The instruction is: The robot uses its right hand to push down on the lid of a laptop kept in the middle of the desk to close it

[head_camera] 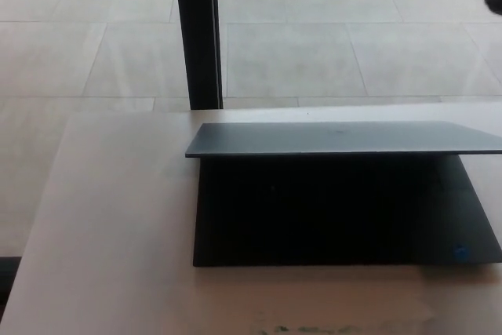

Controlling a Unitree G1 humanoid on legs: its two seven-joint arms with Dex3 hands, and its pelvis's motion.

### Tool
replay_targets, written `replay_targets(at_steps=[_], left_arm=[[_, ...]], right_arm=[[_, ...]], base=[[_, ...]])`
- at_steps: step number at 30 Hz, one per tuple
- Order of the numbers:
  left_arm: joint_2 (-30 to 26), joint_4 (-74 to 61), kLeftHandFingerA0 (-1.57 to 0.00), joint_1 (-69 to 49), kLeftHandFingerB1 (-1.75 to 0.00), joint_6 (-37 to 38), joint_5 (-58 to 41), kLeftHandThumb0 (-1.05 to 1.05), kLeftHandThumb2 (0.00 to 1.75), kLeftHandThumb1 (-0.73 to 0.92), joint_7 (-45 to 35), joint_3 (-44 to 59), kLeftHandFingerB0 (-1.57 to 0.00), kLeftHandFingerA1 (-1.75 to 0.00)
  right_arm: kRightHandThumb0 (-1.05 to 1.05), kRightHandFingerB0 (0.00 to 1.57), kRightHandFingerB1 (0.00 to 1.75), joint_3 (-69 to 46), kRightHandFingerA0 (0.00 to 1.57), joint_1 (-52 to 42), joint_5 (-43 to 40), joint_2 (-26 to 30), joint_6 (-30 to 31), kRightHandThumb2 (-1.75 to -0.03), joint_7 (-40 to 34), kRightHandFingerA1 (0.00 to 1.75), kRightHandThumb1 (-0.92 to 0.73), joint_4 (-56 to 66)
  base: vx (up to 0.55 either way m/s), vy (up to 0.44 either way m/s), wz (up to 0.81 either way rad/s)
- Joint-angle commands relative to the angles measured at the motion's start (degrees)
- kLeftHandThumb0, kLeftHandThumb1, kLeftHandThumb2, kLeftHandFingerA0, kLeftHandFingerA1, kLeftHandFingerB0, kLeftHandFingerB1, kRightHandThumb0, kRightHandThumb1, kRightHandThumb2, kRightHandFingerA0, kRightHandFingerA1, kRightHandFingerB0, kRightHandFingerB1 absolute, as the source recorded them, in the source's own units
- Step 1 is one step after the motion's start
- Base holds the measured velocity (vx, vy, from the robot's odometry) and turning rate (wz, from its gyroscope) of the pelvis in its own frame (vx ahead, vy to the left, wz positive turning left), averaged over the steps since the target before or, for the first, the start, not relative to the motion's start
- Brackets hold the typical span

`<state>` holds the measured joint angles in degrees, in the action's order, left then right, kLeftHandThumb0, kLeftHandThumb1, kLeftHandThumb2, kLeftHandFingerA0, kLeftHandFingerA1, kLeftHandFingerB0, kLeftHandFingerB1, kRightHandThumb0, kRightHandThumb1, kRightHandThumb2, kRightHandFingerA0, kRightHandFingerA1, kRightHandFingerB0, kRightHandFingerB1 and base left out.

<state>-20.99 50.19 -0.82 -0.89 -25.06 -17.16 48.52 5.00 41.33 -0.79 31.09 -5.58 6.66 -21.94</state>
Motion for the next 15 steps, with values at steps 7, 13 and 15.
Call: replay_targets(at_steps=[7, 13, 15], left_arm=[[-2.71, -0.27, -0.33, -0.04, -0.4, 0.87, -1.44, -0.85, 0.77, 0.78, -1.9, -1.34, -0.27, -0.51], [-2.86, -0.4, -0.35, -0.13, -0.4, 0.93, -1.33, -0.83, 0.75, 0.78, -2.08, -1.72, -0.29, -0.49], [-2.88, -0.44, -0.35, -0.2, -0.4, 0.75, -1.43, -0.83, 0.75, 0.78, -1.92, -1.66, -0.29, -0.49]], right_arm=[[-0.95, 0.24, 0.39, 20.76, 0.25, 0.28, 21.87, 0.96, -7.13, -0.82, 3.62, 0.53, -0.92, -8.03], [-0.94, 0.29, 0.49, 28.29, 0.22, -1.24, 27.74, 1.67, -7.19, -1.28, 2.74, 0.59, -0.84, -8.28], [-0.94, 0.29, 0.49, 29.64, 0.22, -1.41, 28.59, 1.73, -6.96, -1.28, 2.59, 0.59, -0.84, -8.12]], base=[[0.0, 0.0, 0.0], [0.0, 0.0, 0.0], [0.0, 0.0, 0.0]])
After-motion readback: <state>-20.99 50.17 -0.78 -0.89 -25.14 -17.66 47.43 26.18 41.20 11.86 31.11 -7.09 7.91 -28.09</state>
